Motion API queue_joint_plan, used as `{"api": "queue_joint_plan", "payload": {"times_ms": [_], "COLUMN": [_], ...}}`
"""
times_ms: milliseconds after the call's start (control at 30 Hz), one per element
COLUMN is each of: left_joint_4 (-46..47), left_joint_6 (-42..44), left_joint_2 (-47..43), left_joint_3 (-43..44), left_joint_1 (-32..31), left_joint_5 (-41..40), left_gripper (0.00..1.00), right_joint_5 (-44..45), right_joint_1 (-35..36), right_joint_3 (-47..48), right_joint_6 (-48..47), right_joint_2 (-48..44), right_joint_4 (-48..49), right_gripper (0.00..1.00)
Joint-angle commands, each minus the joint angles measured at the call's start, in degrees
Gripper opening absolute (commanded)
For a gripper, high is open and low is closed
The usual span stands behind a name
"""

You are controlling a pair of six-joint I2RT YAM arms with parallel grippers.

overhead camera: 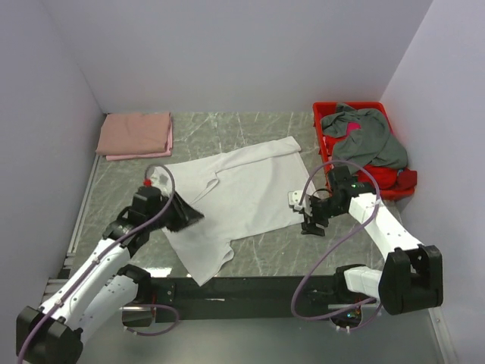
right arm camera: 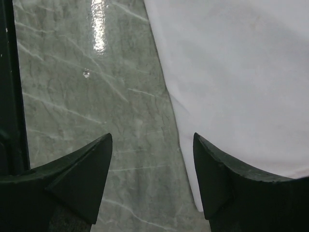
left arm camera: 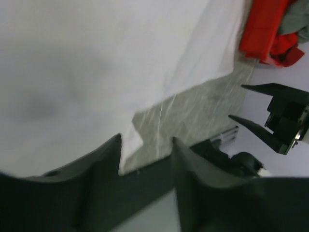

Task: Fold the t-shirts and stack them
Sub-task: Fold the tshirt

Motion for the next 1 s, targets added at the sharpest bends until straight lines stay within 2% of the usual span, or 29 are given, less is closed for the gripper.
{"api": "queue_joint_plan", "payload": {"times_ms": [0,100,167,267,333,433,667,800,967], "left_joint_4": [-12.6,-22.2,-30.5,-36.0,-35.2,-33.5,-30.2,-22.6,-20.9], "left_joint_6": [-16.2,-20.6,-24.5,-30.8,-33.5,-37.3,-39.3,-40.3,-39.4], "left_joint_2": [-3.4,-2.8,-0.2,3.1,4.5,7.5,14.5,16.9,21.2], "left_joint_3": [-1.3,1.7,3.3,3.0,1.4,0.3,0.0,-3.6,-3.2], "left_joint_1": [-5.6,-10.6,-14.2,-21.3,-26.7,-31.2,-34.6,-34.8,-34.8], "left_joint_5": [1.3,-3.4,-4.4,-5.7,-6.0,-6.6,-8.8,-8.0,-8.9], "left_gripper": [0.56,0.77,0.78,0.74,0.71,0.65,0.62,0.55,0.46], "right_joint_5": [0.4,-0.3,-0.7,-1.0,-0.8,-0.4,0.1,0.0,0.1], "right_joint_1": [2.0,3.5,3.8,4.2,4.3,4.2,4.1,3.7,3.6], "right_joint_3": [-0.8,-0.8,-0.7,-0.8,-0.8,-1.1,-2.3,-2.5,-2.5], "right_joint_6": [5.3,9.4,11.2,15.3,17.8,20.7,22.1,22.9,23.0], "right_joint_2": [-2.8,-2.8,-2.4,-2.1,-1.9,-2.3,-3.0,-3.1,-2.5], "right_joint_4": [7.8,11.1,13.7,17.3,19.3,21.4,22.7,23.2,22.9], "right_gripper": [0.74,0.73,0.73,0.73,0.73,0.72,0.72,0.72,0.72]}}
